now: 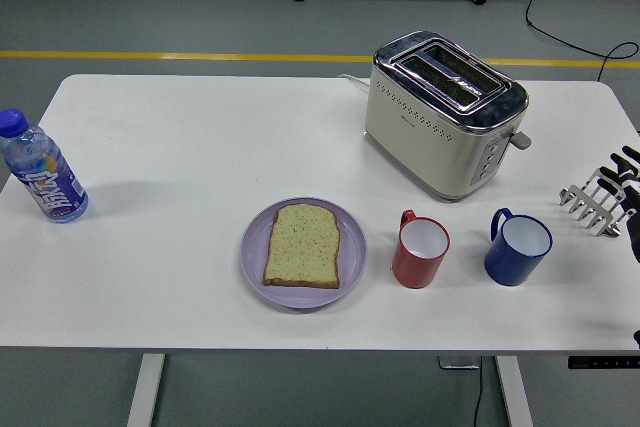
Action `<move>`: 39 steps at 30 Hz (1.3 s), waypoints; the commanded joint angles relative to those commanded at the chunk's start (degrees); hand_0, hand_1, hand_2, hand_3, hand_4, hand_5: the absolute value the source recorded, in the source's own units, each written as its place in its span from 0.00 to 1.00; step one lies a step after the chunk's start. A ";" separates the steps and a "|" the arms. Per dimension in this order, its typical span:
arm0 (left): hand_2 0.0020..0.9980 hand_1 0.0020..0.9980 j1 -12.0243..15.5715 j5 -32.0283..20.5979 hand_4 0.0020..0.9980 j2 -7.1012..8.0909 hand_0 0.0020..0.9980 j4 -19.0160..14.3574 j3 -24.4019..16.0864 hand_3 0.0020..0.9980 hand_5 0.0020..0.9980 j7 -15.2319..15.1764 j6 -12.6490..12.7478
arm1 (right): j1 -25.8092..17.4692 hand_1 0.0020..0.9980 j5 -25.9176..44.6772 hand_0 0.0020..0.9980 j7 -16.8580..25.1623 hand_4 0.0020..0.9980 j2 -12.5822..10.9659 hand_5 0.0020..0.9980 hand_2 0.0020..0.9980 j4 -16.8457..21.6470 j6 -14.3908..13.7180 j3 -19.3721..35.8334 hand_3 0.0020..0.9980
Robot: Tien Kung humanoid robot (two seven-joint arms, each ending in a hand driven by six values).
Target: Pick up the cup,pour liquid into bread,place the cup on the desk
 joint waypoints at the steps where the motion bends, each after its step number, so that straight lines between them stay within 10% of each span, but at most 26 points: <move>1: 0.77 0.76 0.00 -0.05 0.40 0.00 0.69 0.00 0.03 0.61 1.00 -0.01 -0.01 | -0.13 0.79 -1.12 0.90 0.21 0.90 -0.12 0.22 0.89 0.27 -0.34 -0.34 0.88; 11: 0.77 0.76 -0.04 -0.27 0.40 0.04 0.69 0.00 0.15 0.61 1.00 -0.06 -0.10 | -1.32 0.88 -15.39 1.00 3.06 1.00 -0.62 0.23 0.96 2.17 -0.78 -5.05 1.00; 39: 0.77 0.76 -0.19 1.67 0.40 0.08 0.69 -0.02 -1.03 0.61 1.00 0.51 0.15 | -6.78 0.88 -11.35 1.00 12.85 1.00 -0.37 0.20 0.98 -0.80 -13.43 -15.92 1.00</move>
